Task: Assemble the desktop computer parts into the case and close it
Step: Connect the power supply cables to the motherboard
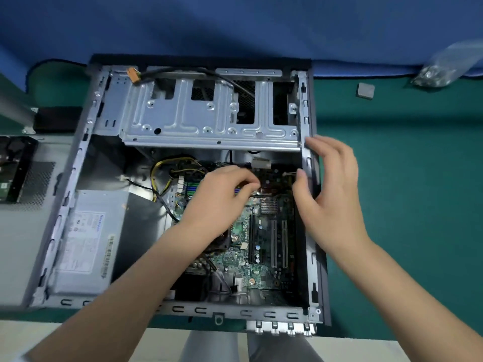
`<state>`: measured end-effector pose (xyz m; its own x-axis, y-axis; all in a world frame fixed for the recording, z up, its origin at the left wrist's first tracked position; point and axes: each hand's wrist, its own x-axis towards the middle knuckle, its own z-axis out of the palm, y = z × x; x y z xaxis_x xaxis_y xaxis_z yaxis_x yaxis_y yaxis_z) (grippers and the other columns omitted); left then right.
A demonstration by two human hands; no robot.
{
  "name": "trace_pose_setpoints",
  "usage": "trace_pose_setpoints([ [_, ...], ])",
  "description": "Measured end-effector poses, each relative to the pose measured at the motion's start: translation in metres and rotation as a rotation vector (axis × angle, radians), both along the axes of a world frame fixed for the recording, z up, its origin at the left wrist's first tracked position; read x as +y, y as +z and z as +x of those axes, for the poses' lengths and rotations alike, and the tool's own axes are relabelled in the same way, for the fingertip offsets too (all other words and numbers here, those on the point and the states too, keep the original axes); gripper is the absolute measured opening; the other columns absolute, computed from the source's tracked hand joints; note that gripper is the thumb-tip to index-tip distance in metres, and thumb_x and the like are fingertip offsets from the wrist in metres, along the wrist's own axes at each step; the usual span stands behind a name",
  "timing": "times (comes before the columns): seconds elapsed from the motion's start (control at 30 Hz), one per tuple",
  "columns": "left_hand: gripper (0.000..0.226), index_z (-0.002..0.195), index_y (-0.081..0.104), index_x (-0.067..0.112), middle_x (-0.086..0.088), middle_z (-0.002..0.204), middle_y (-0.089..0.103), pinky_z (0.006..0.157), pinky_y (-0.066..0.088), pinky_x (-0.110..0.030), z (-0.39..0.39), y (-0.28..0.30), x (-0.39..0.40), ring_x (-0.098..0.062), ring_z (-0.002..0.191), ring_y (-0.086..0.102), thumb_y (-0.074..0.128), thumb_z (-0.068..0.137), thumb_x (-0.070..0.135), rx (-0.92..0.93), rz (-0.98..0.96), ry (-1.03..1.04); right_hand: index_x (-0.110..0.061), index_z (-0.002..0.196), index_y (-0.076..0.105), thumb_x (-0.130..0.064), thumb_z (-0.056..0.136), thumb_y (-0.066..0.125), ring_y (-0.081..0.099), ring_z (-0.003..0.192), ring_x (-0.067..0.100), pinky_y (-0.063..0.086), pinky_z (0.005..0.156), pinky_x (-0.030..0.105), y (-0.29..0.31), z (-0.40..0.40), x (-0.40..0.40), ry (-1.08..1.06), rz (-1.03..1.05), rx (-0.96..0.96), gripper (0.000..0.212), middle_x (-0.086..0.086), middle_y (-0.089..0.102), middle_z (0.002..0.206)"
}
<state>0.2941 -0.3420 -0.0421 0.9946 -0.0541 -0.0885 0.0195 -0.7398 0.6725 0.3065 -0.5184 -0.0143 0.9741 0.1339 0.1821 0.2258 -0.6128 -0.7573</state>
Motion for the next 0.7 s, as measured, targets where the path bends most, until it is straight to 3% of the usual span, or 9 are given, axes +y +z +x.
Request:
trace_pose_setpoints([
  [0.13,0.011,0.096,0.072,0.015,0.008,0.094,0.066,0.088,0.039,-0.013,-0.014,0.018,0.035,-0.007,0.094,0.056,0.062,0.091,0.013,-0.226,0.021,0.079,-0.01,0.121,0.058,-0.01,0.089,0.054,0.042,0.115,0.02,0.025,0.1,0.017,0.014,0.038,0.017,0.2,-0.195,-0.035,0.032,0.005,0.055,0.117],
  [0.27,0.013,0.1,0.07,0.007,-0.003,0.098,0.067,0.092,0.036,-0.019,0.007,0.026,0.062,-0.017,0.097,0.056,0.06,0.092,0.007,-0.438,0.155,0.162,-0.011,0.116,0.062,-0.012,0.092,0.053,0.045,0.108,0.026,0.029,0.094,0.024,0.018,0.076,0.046,0.319,-0.336,-0.053,0.025,0.005,0.059,0.112],
  [0.43,0.024,0.112,0.066,0.005,-0.008,0.118,0.061,0.097,0.042,-0.036,0.045,0.019,0.078,-0.026,0.115,0.053,0.048,0.098,0.014,-0.351,0.327,0.185,-0.01,0.122,0.059,-0.017,0.093,0.052,0.044,0.113,0.031,0.031,0.098,0.032,0.017,0.118,0.08,0.354,-0.446,-0.074,0.031,0.01,0.057,0.118],
  [0.7,0.032,0.107,0.065,0.01,0.0,0.123,0.061,0.083,0.045,-0.03,0.05,0.004,0.074,-0.02,0.115,0.056,0.038,0.092,0.015,-0.379,0.422,0.249,-0.012,0.12,0.055,-0.025,0.094,0.053,0.052,0.107,0.029,0.047,0.085,0.041,0.01,0.147,0.116,0.261,-0.435,-0.041,0.029,0.01,0.051,0.116],
])
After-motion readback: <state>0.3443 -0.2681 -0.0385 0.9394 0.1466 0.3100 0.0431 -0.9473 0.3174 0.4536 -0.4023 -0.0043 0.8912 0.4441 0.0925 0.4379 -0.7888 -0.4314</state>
